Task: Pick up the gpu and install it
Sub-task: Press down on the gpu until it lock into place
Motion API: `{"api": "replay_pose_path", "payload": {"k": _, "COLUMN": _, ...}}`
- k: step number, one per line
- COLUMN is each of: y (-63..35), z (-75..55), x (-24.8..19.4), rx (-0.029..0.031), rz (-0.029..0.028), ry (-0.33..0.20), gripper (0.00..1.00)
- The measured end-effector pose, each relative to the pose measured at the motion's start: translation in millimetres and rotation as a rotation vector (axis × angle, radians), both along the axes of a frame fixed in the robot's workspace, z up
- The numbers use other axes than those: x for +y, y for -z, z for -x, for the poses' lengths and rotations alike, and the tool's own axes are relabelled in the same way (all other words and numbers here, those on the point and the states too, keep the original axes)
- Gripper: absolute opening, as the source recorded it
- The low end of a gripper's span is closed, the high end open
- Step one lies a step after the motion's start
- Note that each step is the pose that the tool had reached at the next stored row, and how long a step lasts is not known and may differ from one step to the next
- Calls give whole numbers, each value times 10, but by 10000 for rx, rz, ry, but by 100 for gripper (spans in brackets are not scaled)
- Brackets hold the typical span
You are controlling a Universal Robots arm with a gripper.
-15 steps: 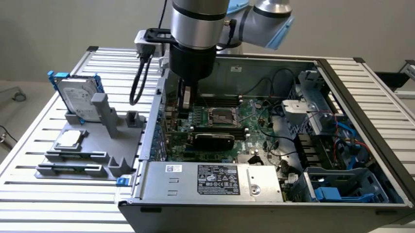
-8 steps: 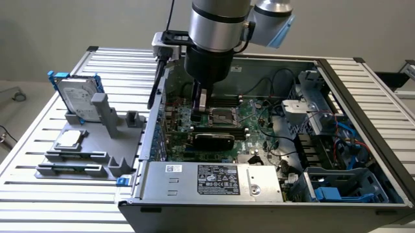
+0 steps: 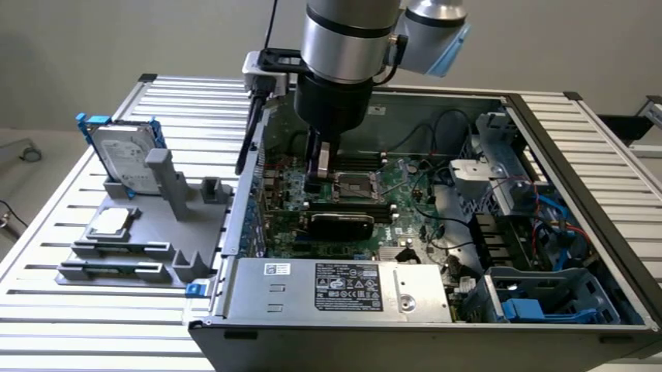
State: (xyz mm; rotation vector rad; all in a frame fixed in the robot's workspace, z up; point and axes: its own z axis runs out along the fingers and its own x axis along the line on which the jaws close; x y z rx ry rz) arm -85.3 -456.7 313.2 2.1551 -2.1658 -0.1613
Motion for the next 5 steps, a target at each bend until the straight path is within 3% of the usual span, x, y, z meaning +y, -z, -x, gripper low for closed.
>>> {"api": "replay_pose_path", "payload": {"k": 5, "y": 0, "z": 0, "x": 0, "rx": 0, "rz": -75, "ry": 0, "gripper": 11}}
